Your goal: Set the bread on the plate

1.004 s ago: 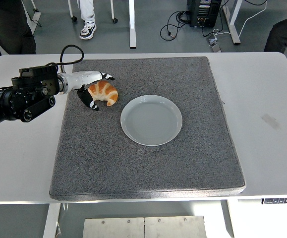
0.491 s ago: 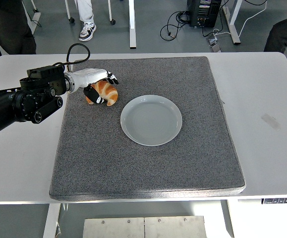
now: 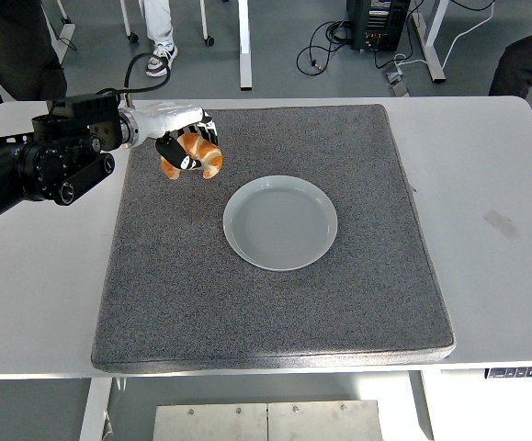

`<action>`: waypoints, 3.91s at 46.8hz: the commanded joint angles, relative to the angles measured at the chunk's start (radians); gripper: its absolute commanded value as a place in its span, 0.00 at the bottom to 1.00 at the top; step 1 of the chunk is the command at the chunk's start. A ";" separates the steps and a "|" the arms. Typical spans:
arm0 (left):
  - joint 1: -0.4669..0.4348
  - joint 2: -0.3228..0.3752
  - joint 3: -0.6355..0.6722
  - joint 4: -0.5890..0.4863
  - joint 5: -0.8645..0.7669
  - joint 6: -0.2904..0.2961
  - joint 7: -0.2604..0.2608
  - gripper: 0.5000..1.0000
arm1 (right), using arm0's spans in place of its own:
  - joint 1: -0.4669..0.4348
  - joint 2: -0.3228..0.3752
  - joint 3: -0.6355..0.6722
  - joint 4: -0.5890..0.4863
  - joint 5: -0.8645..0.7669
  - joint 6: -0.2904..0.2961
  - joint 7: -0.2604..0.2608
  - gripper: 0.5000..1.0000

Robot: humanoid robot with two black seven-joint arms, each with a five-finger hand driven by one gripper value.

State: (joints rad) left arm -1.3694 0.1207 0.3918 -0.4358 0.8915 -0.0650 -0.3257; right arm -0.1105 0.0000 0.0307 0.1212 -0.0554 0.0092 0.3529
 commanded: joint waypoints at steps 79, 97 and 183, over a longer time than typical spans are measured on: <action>-0.097 -0.121 -0.025 -0.144 -0.022 -0.174 -0.036 0.00 | 0.000 0.000 0.000 0.000 0.000 0.000 0.000 1.00; -0.066 -0.121 -0.013 -0.139 -0.003 -0.154 -0.035 0.00 | 0.000 0.000 0.000 0.000 0.000 0.000 0.000 1.00; 0.000 -0.121 -0.024 -0.130 -0.075 -0.084 -0.032 0.96 | 0.000 0.000 0.000 0.000 0.000 0.000 0.000 1.00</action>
State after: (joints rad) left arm -1.3655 0.0000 0.3688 -0.5654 0.8371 -0.1481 -0.3574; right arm -0.1104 0.0000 0.0307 0.1212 -0.0554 0.0092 0.3528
